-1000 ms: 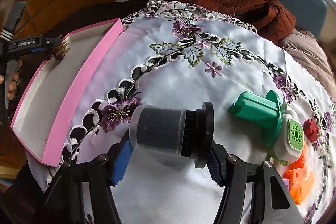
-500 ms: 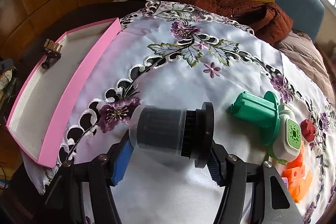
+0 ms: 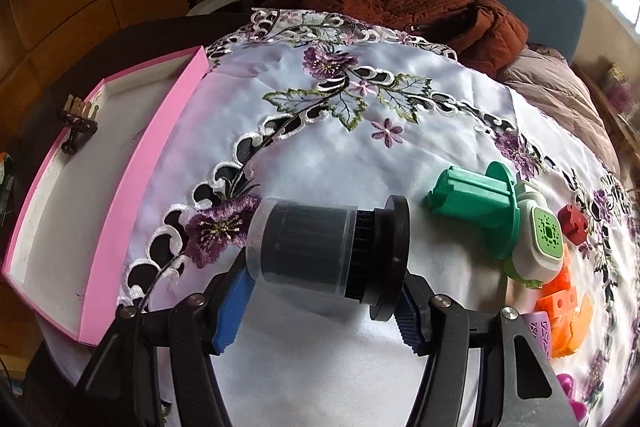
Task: Organize rigid objects
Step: 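Carry the black-and-clear cup into the tray and open the right gripper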
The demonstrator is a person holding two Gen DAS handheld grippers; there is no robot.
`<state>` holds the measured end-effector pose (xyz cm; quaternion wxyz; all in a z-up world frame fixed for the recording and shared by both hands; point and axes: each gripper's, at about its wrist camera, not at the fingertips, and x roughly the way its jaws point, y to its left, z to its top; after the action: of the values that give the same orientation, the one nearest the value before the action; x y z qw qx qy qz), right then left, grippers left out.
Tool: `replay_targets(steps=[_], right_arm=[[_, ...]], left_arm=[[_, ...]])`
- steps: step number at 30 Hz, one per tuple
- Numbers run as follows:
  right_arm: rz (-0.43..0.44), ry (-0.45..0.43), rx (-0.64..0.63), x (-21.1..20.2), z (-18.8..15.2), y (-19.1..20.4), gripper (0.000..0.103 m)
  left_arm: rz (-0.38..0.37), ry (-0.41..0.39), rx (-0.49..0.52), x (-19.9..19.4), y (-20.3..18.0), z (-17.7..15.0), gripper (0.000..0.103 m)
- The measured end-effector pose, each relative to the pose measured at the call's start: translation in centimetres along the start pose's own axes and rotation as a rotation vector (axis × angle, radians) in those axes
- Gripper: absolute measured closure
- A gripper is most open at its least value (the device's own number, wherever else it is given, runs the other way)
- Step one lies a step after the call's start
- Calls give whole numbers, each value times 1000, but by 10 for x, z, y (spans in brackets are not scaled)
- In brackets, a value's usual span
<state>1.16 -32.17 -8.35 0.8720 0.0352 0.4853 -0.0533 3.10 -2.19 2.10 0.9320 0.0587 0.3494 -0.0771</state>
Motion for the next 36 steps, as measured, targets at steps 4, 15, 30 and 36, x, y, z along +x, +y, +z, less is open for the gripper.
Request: replay_targets(steps=[4,15,30,36], right_arm=[[25,-57,22,-20,14,9,40],[166,-116,-133,-36,50,101,40],[255,6,-291,16,80,214,39],[250,37,-280,35,81,234,39]], left_arm=[[9,-3,4,-4,6,0,26],[26,-2,0,-7,20,-7,26],[45,10,-25,-2,41,-14,26],[52,16,-35,-1,49,-17,26]])
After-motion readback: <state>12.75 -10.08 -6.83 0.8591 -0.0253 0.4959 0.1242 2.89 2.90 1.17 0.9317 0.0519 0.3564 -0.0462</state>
